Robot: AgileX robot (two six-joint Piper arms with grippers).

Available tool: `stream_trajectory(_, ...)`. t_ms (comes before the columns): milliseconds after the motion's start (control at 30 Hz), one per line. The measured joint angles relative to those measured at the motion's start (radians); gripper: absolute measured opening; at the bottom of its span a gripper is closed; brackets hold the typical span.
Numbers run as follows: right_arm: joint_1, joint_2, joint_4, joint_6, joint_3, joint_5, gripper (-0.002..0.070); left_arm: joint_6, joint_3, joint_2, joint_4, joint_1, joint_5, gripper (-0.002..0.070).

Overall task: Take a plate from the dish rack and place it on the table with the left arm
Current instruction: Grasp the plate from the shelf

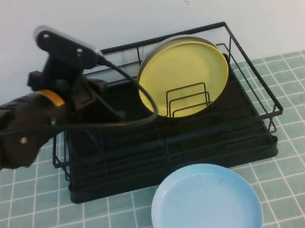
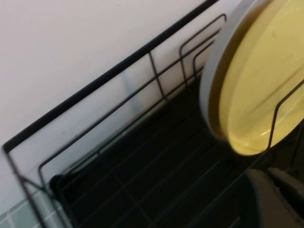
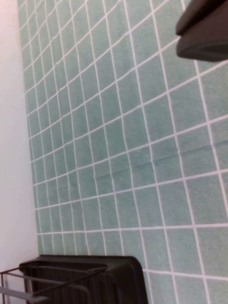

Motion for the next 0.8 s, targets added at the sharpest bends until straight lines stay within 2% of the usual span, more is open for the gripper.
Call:
stream_trajectory(167, 0.000, 0.000, 0.000, 0.000, 0.000, 0.000, -0.0002, 0.000, -0.079, 0.094, -0.002, -0.048, -0.014, 0.0037)
stream_trajectory(500, 0.000, 0.000, 0.000, 0.000, 0.000, 0.000, -0.0002, 0.004, -0.307, 0.288, -0.002, -0.086, -0.014, 0.0361)
stream_trajectory(567, 0.000, 0.000, 0.000, 0.000, 0.000, 0.000, -0.0002, 0.020, -0.328, 0.313, -0.002, -0.086, -0.014, 0.0391)
stream_trajectory(800, 0.000, 0.000, 0.000, 0.000, 0.000, 0.000, -0.0002, 0.098, -0.376, 0.379, -0.002, -0.088, -0.014, 0.0410)
